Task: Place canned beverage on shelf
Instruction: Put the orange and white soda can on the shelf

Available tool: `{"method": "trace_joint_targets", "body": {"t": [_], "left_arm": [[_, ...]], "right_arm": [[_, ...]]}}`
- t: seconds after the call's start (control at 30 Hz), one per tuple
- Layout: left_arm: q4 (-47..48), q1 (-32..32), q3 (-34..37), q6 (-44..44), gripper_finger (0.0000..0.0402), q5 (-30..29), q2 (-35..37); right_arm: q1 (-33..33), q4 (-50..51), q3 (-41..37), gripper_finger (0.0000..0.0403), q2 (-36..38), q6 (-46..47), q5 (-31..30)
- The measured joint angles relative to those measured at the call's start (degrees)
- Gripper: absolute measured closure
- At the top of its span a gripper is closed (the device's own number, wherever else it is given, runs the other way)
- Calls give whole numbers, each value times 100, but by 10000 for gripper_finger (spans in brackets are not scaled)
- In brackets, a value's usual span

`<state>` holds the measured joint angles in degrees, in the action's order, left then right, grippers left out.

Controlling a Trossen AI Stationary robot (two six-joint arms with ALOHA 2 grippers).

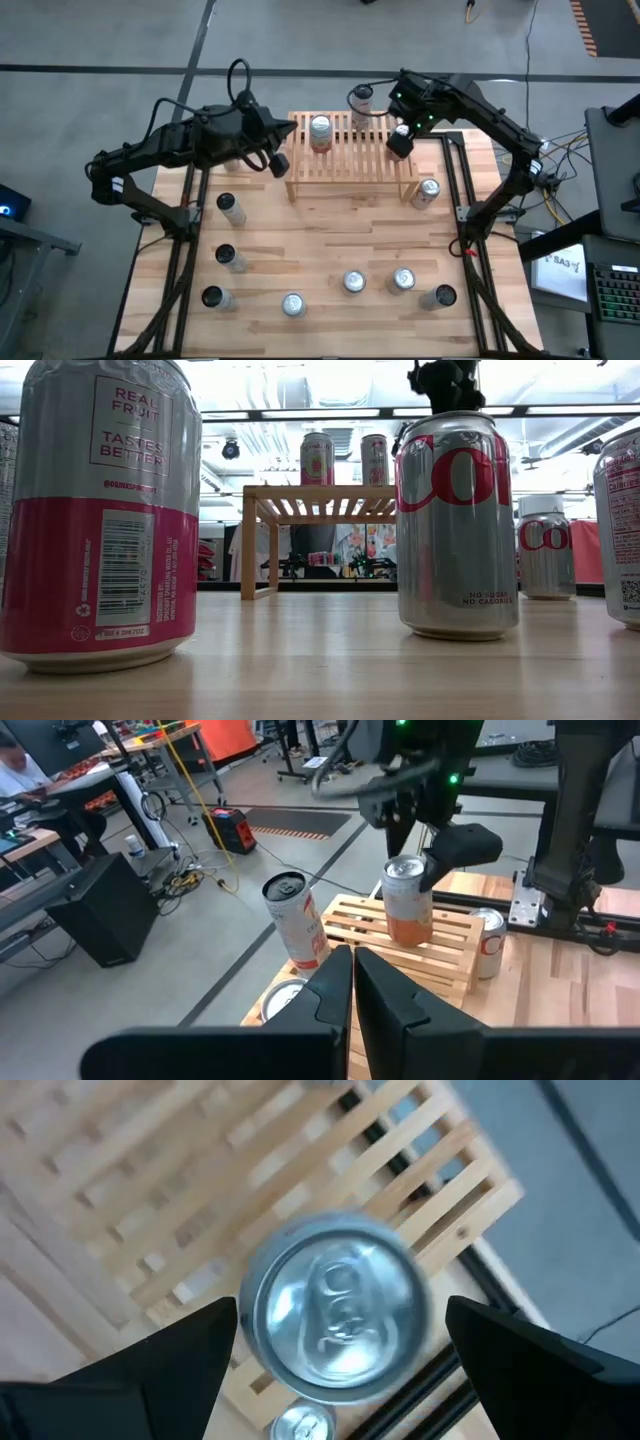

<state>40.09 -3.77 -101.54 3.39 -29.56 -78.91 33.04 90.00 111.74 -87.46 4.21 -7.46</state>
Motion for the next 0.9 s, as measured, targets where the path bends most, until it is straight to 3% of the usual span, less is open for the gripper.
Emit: {"method": "trace_joint_targets", "body": {"t": [0.27, 0.4, 0.57, 0.9], "left_arm": [[-272, 0, 0, -6, 402, 2, -35], [-489, 0, 7, -37, 402, 9, -124], [-689, 0, 9, -166, 402, 15, -275], [-1509, -4, 9, -112, 402, 214, -768]], "right_arm": [[0, -181, 841, 54, 28, 160, -64], [-2, -769, 1051, 81, 212, -97, 125], [-2, -1242, 928, 160, 662, -236, 590], [-2, -1765, 127, 369, 1784, -95, 911]]}}
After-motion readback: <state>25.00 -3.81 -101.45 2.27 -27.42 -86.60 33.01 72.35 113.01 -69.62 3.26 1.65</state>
